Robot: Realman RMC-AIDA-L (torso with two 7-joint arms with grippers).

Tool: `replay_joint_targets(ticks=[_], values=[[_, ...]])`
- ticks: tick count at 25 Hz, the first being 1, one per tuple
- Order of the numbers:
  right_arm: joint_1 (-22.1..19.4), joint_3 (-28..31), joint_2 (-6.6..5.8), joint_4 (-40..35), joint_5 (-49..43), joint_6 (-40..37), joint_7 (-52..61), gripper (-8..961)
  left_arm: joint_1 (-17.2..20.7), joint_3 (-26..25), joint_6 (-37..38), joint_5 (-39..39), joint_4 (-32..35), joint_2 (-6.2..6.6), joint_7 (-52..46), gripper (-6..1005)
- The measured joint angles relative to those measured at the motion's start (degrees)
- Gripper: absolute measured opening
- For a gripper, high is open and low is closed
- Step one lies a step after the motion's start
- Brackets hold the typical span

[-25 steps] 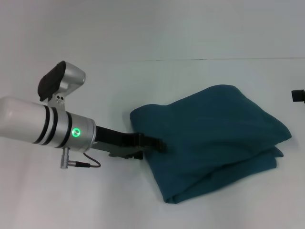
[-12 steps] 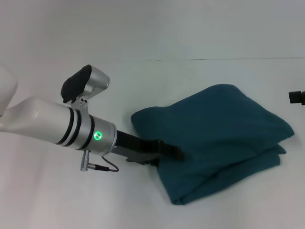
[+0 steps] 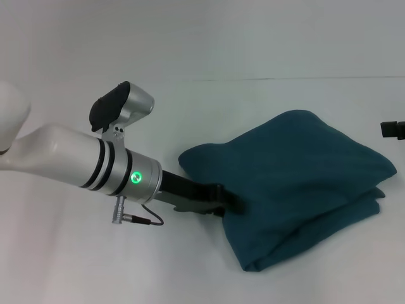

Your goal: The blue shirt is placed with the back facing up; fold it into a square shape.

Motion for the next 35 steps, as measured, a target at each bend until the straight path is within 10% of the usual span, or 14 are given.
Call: replay_joint_targets(ticks=[11,16,23,35], values=[[0.00,-0.04,0.25,0.00,0.04,0.08,-0.49,940,-0.64,-0.02,-0.58,0.02,0.04,-0.22,0.00,180],[0.00,0.33,0.37,0.00,0.04,0.07,-0.79,941,-0.48,-0.11,1.55,0.05,0.65,2.02,0.86,48],[0.00,0.47,0.47,0.00,0.04,-0.07,-0.86,941,0.54,-4.71,5.56,4.68,4.18,6.25,2.05,40],[0.41,0.14,0.65,-0.09,0.03,-0.02,-0.51,941,1.06,-19.78,11.21,20.25,9.28,8.76,2.60,37]])
